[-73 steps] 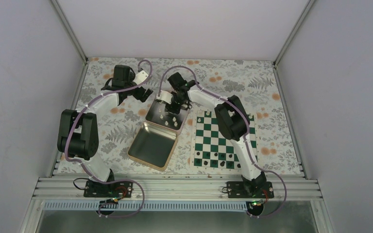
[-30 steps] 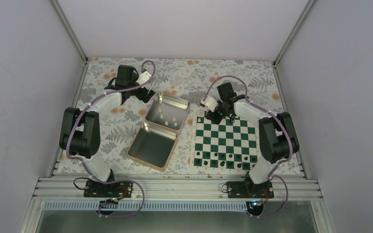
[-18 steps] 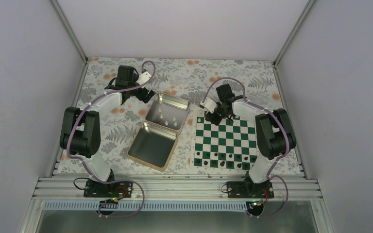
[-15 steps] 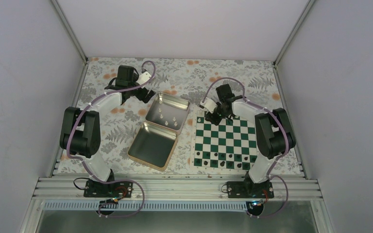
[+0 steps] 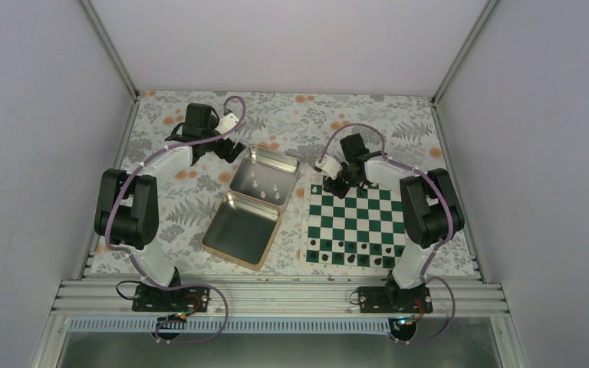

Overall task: Set up the chess pieces on the board
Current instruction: Place the chess piece on the chessboard.

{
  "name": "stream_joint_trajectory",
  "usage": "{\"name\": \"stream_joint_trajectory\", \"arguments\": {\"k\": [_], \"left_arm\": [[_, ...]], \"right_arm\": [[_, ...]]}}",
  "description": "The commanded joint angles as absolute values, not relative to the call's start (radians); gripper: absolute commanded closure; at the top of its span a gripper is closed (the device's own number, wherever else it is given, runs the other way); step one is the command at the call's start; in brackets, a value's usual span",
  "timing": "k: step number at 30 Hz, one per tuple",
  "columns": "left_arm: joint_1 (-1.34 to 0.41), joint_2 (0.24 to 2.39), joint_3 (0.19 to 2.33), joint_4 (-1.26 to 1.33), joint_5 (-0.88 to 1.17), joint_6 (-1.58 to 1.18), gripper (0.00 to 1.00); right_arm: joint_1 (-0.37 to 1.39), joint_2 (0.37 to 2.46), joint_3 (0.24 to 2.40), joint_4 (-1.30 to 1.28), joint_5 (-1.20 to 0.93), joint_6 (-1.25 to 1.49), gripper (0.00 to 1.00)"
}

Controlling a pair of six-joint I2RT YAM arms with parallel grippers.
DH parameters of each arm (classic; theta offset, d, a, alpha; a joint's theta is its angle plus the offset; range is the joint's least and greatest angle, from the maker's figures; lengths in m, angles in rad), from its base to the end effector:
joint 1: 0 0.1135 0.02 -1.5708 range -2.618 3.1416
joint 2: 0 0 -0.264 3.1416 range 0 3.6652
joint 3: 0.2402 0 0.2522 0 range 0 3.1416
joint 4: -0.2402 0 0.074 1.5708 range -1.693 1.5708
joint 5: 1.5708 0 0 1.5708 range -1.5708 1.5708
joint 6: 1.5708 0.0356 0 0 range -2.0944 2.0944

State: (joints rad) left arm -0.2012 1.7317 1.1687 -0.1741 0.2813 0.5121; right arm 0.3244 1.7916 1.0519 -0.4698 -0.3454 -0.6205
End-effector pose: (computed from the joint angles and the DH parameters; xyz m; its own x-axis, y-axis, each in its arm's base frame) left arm 0.3719 -0.0859 0.2214 -0.3813 0.5582 -0.7369 0.6656 0.7189 0.2002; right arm 0.3158 0.1189 0.1497 -0.4810 -0.7390 -0.4717 -0.8518 0.5212 0.0521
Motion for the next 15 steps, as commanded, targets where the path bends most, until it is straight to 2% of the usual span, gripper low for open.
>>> {"name": "stream_joint_trajectory", "arguments": {"k": [1,15], "left_arm": [[-0.206,1.73,1.176,-0.164,0.291,0.512,0.0],[-0.206,1.724,1.174,-0.166,0.29,0.514,0.0]], "right_arm": [[0.316,1.808,1.051,-0.453,-0.354,-0.634,0.88],[0.316,1.784,1.059,-0.464,-0.353,-0.629,0.82]]}}
